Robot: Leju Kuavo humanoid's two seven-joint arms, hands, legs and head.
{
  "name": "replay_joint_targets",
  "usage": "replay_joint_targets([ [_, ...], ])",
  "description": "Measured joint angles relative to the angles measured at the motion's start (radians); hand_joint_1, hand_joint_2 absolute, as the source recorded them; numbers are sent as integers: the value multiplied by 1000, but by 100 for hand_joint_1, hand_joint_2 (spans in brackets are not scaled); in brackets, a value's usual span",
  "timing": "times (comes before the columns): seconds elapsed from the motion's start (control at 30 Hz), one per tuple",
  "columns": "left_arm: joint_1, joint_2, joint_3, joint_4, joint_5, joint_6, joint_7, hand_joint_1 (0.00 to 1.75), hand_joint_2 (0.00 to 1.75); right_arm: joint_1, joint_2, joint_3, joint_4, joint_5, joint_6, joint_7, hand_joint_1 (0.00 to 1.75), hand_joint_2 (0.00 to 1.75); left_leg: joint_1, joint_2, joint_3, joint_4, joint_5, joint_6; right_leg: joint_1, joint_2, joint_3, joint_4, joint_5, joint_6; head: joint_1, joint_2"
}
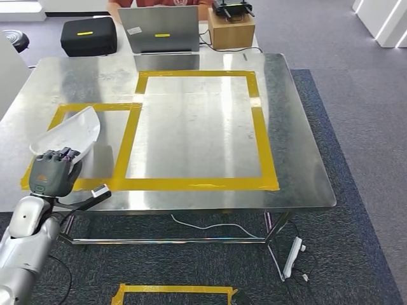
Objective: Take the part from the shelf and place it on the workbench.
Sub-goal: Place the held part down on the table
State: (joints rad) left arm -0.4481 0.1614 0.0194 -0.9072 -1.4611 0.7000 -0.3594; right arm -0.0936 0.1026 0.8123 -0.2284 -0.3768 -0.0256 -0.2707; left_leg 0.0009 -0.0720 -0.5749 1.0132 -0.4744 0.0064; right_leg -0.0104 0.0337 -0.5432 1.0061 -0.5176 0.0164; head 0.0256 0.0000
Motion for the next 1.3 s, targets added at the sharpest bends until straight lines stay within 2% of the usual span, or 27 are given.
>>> replay_joint_targets([
  [0.27,-24,25,-75,90,51,0,12,175,175,-6,0,8,0,2,4,3,0,0,0,0,0,0,0,0,0,0,0,0,0,0,0,0],
  [0.57,-25,40,-128,105,109,1,-15,175,175,-8,0,16,0,5,4,4,0,0,0,0,0,0,0,0,0,0,0,0,0,0,0,0],
  [0.7,-24,39,-140,98,111,1,-18,0,175,-8,0,16,0,7,4,4,0,0,0,0,0,0,0,0,0,0,0,0,0,0,0,0],
  [1.27,-23,35,-150,77,145,2,-39,0,175,-9,0,16,-3,9,4,5,0,0,0,0,0,0,0,0,0,0,0,0,0,0,0,0],
  [1.3,-23,35,-150,77,146,2,-39,0,131,-9,0,16,-3,9,4,5,0,0,0,0,0,0,0,0,0,0,0,0,0,0,0,0],
])
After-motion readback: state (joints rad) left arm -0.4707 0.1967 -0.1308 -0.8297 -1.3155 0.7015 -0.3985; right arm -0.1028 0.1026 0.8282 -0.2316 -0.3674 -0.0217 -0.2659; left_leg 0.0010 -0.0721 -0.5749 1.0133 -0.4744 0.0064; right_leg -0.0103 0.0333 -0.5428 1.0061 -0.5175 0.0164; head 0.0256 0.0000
